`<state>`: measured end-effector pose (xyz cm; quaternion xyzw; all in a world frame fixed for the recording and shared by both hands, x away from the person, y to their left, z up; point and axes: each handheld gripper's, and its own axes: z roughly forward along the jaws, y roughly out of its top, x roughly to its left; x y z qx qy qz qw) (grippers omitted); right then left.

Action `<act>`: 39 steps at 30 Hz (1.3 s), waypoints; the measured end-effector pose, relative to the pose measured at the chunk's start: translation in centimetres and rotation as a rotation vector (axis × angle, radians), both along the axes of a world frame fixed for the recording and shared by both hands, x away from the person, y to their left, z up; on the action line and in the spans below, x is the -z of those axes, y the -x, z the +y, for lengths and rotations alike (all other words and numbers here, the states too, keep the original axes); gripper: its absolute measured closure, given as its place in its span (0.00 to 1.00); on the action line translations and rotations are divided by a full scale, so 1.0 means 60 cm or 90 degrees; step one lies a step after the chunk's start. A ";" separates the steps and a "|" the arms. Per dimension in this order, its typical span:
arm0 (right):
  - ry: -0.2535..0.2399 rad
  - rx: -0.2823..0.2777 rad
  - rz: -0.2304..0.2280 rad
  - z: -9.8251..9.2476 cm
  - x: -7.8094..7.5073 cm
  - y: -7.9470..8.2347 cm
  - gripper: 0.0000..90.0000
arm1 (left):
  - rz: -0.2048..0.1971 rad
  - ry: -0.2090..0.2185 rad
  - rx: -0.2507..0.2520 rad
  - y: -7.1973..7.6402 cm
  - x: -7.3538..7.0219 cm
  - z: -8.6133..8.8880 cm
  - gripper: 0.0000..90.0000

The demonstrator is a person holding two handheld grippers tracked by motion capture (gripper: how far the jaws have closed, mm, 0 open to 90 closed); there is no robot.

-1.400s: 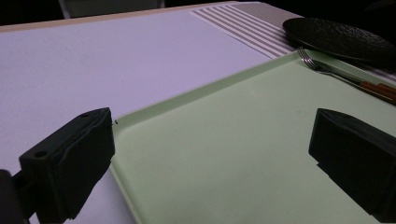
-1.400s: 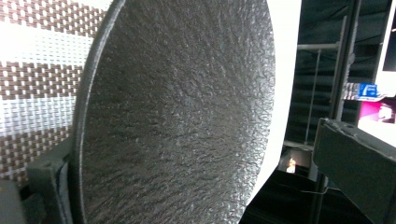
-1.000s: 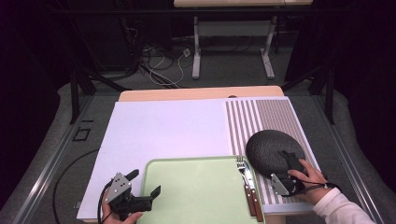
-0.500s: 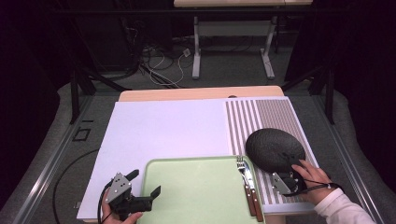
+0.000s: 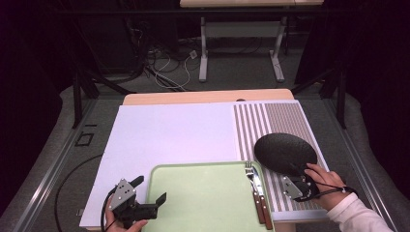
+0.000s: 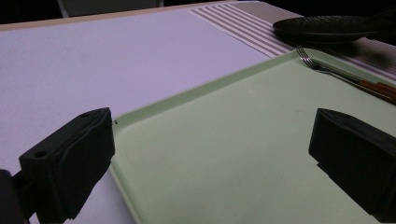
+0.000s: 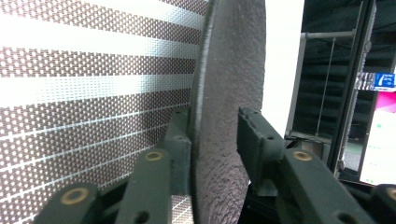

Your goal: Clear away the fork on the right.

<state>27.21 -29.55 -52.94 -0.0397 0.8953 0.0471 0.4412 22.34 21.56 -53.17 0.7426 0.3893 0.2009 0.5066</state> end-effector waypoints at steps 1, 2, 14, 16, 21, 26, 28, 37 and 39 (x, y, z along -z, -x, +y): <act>0.003 -0.009 0.000 0.000 -0.001 -0.001 0.77 | 0.000 0.000 0.000 0.000 0.000 0.000 0.01; 0.006 -0.012 0.002 0.000 -0.001 -0.001 0.79 | 0.000 0.000 0.000 0.000 0.000 0.000 0.01; 0.025 -0.016 -0.004 0.001 0.009 0.006 0.94 | 0.003 -0.001 0.000 -0.001 0.001 0.000 0.01; 0.024 -0.019 -0.017 0.001 0.009 0.007 0.95 | 0.002 -0.001 0.000 -0.001 0.000 0.000 0.01; 0.025 -0.011 -0.028 0.004 0.014 0.013 0.95 | 0.002 0.000 0.001 -0.001 0.000 0.000 0.01; 0.017 -0.015 -0.029 0.008 0.013 0.016 0.95 | 0.002 0.000 0.001 -0.001 0.001 0.000 0.01; 0.018 -0.017 -0.034 0.010 0.011 0.019 0.95 | 0.003 0.000 0.001 -0.001 0.001 0.000 0.01; 0.000 -0.023 -0.055 0.018 -0.009 0.025 0.95 | 0.002 -0.002 0.000 0.000 0.001 0.000 0.01; -0.002 -0.024 -0.059 0.018 -0.016 0.026 0.95 | 0.002 -0.001 0.000 -0.001 0.001 0.000 0.01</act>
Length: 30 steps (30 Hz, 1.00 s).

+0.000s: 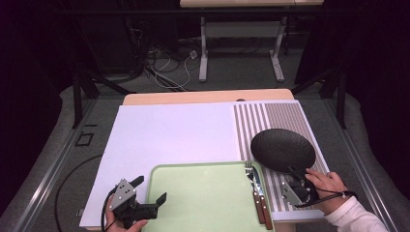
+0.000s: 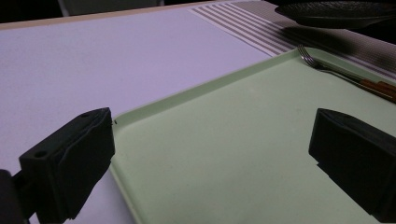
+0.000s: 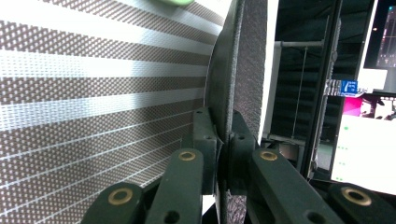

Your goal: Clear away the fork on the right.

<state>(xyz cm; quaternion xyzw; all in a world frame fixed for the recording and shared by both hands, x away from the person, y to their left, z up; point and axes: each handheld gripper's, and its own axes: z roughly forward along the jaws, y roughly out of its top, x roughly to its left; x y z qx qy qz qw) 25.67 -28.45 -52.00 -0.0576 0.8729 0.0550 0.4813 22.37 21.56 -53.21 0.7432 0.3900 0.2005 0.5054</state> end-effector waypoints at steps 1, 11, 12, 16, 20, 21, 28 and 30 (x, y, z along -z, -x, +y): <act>-0.001 0.002 -0.005 0.001 -0.003 0.001 0.95 | 0.000 0.001 0.000 0.000 0.000 0.000 0.01; -0.010 -0.002 -0.021 0.002 -0.029 0.001 0.95 | -0.002 0.003 -0.002 0.001 -0.001 0.001 0.01; -0.012 -0.002 -0.021 0.002 -0.030 0.001 0.95 | -0.003 0.003 -0.002 0.001 -0.002 0.001 0.01; -0.011 -0.007 -0.026 0.006 -0.033 0.002 0.95 | -0.003 0.003 -0.002 0.001 -0.002 0.002 0.01; -0.010 -0.016 -0.030 0.010 -0.037 0.003 0.95 | -0.003 0.003 -0.003 0.001 -0.002 0.002 0.01; -0.009 -0.020 -0.029 0.011 -0.038 0.003 0.95 | -0.003 0.004 -0.002 0.001 -0.002 0.002 0.01; -0.023 -0.019 -0.028 0.018 -0.039 0.008 0.95 | -0.003 0.006 -0.004 0.001 -0.002 0.002 0.01; -0.018 -0.026 -0.034 0.020 -0.041 0.009 0.95 | -0.003 0.007 -0.004 0.001 -0.002 0.002 0.01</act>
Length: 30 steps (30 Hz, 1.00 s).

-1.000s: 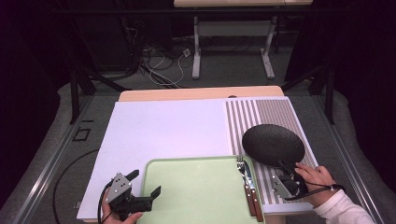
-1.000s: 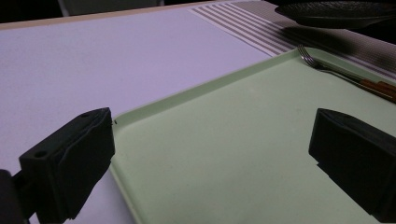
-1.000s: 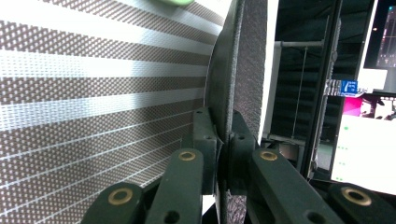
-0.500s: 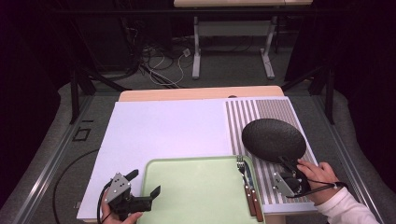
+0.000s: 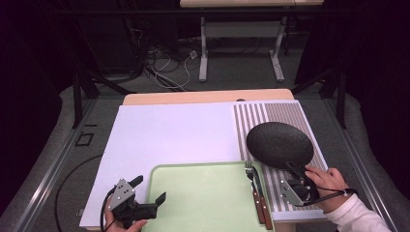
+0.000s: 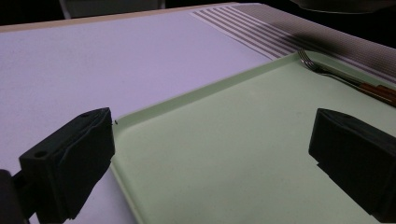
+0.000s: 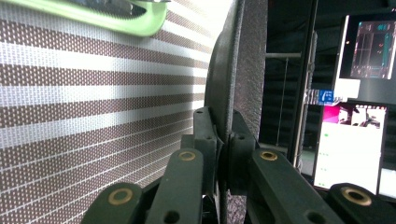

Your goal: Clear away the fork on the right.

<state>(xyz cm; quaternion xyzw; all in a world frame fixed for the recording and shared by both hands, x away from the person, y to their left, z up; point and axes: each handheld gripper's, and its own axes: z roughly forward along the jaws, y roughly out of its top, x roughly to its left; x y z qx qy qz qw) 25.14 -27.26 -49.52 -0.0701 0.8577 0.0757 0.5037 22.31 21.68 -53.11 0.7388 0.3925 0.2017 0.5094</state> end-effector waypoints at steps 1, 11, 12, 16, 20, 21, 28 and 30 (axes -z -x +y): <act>0.001 0.001 0.001 0.001 -0.001 0.001 0.95 | 0.000 0.000 0.000 0.000 0.000 0.000 0.01; -0.009 -0.021 0.001 0.024 -0.009 0.033 0.95 | -0.004 0.001 -0.002 -0.001 -0.001 0.002 0.01; 0.002 -0.023 0.002 0.027 -0.011 0.037 0.95 | -0.003 0.002 -0.003 0.000 -0.001 0.002 0.01; -0.009 -0.043 -0.001 0.039 -0.010 0.044 0.95 | -0.004 0.002 -0.003 0.000 -0.001 0.002 0.01; 0.007 -0.055 0.006 0.052 -0.012 0.048 0.95 | -0.004 0.002 -0.004 0.000 -0.001 0.002 0.01; -0.004 -0.066 0.001 0.055 -0.009 0.048 0.95 | -0.004 0.002 -0.004 0.000 -0.001 0.002 0.01; -0.006 -0.089 0.009 0.082 -0.008 0.057 0.95 | -0.004 0.001 -0.005 0.000 -0.002 0.004 0.01; -0.002 -0.107 0.002 0.090 -0.009 0.059 0.95 | -0.005 0.001 -0.006 0.000 -0.002 0.004 0.01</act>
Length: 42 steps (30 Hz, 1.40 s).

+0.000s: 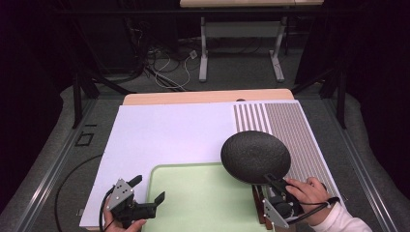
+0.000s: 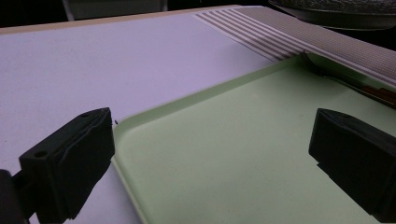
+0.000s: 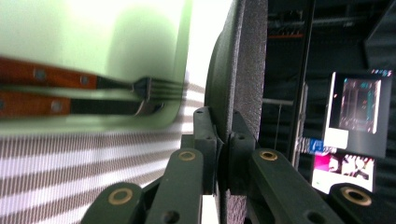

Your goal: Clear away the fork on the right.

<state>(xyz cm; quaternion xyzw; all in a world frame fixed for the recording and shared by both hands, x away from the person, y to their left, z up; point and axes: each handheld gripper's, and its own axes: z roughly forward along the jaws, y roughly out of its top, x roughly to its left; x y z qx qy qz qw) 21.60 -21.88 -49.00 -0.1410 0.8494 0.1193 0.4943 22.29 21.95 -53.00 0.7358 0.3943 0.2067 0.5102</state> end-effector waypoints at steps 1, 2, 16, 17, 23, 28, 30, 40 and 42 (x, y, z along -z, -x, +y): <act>0.003 -0.008 -0.004 0.005 -0.002 0.001 0.95 | -0.002 0.000 -0.001 0.000 0.000 0.000 0.01; 0.002 -0.010 -0.001 0.009 -0.002 0.004 0.95 | -0.002 0.001 -0.003 0.000 0.000 0.001 0.01; -0.011 -0.113 -0.009 0.082 -0.002 0.033 0.95 | -0.010 0.011 -0.025 0.002 -0.004 0.014 0.01; -0.010 -0.116 -0.005 0.087 -0.002 0.034 0.95 | -0.011 0.011 -0.025 0.002 -0.004 0.015 0.01; -0.012 -0.152 0.001 0.111 0.004 0.043 0.95 | -0.008 0.012 -0.026 0.002 -0.004 0.016 0.01; -0.008 -0.169 0.008 0.119 0.009 0.052 0.95 | -0.009 0.017 -0.027 0.003 -0.005 0.017 0.01; -0.003 -0.174 0.011 0.121 0.010 0.055 0.95 | -0.011 0.017 -0.028 0.003 -0.005 0.017 0.01; 0.003 -0.190 0.023 0.128 0.020 0.065 0.95 | -0.010 0.015 -0.030 0.002 -0.005 0.019 0.01; 0.004 -0.195 0.025 0.131 0.023 0.066 0.95 | -0.010 0.017 -0.032 0.002 -0.005 0.020 0.01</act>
